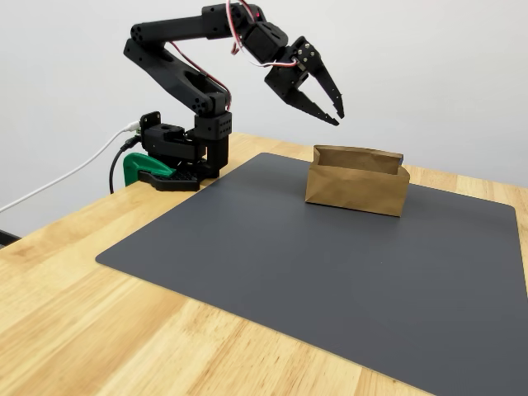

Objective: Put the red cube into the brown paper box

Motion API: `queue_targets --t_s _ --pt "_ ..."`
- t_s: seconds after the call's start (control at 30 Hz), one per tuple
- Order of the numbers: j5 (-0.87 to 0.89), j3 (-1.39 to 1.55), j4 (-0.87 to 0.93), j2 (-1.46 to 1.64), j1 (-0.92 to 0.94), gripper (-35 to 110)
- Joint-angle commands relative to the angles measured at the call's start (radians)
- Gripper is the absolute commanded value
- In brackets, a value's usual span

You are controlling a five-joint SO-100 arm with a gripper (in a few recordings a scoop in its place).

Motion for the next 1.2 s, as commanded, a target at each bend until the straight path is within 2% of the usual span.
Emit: queue_targets --t_s 0.0,0.37,0.8,1.17 --pt "0.034 0.071 -0.052 0.133 0.06 0" --pt "0.095 0.284 0.009 0.39 0.11 0" --pt "0.143 0.287 0.301 0.436 0.061 0" --pt "0.144 0.287 0.307 0.436 0.057 0"
